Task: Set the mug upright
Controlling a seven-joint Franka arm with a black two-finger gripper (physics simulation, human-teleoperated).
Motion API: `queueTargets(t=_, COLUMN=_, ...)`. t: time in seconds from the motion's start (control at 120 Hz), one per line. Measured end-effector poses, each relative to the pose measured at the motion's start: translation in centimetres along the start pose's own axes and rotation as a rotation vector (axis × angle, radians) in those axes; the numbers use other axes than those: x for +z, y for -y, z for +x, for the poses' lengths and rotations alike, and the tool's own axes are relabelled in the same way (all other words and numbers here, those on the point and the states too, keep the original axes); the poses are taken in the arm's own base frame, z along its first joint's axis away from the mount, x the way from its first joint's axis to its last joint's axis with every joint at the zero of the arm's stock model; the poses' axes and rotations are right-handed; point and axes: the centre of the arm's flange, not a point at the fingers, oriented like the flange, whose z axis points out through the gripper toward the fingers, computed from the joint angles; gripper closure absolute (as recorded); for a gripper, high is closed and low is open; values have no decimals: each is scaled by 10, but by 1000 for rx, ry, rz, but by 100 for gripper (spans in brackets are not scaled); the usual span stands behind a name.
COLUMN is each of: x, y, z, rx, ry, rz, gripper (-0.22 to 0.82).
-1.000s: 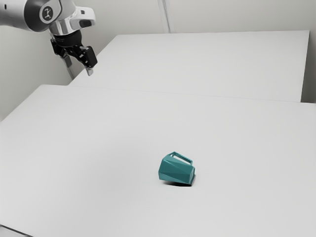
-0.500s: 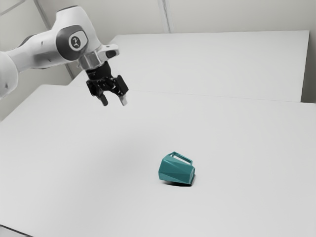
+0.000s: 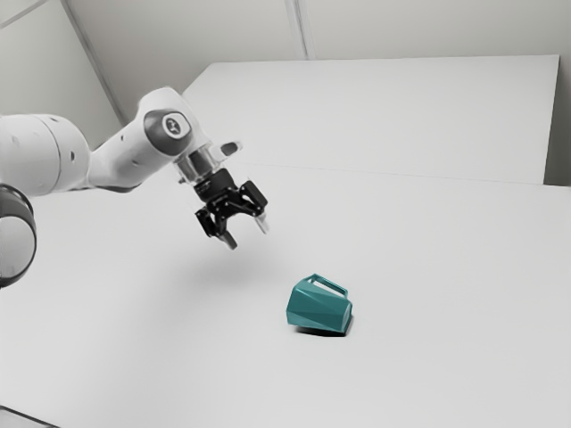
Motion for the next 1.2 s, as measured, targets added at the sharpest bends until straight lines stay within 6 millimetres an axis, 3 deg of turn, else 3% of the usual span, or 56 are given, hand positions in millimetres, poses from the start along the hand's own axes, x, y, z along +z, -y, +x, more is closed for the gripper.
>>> queueTargets(t=0.275, x=60, y=-3, z=-7, rx=-61, ry=101, rz=-52, gripper=0)
queueTargets(t=0.767, x=115, y=-27, z=0, rx=-185, ry=135, rz=-262, gripper=0)
queueTargets(t=1.067, x=145, y=-38, z=-8, rx=-234, ry=175, rz=-327, gripper=0)
queueTargets(t=1.1, x=146, y=-40, z=-8, rx=-233, ry=173, rz=-326, gripper=5)
queueTargets(t=1.2, x=146, y=-42, z=-7, rx=-230, ry=158, rz=-307, gripper=32)
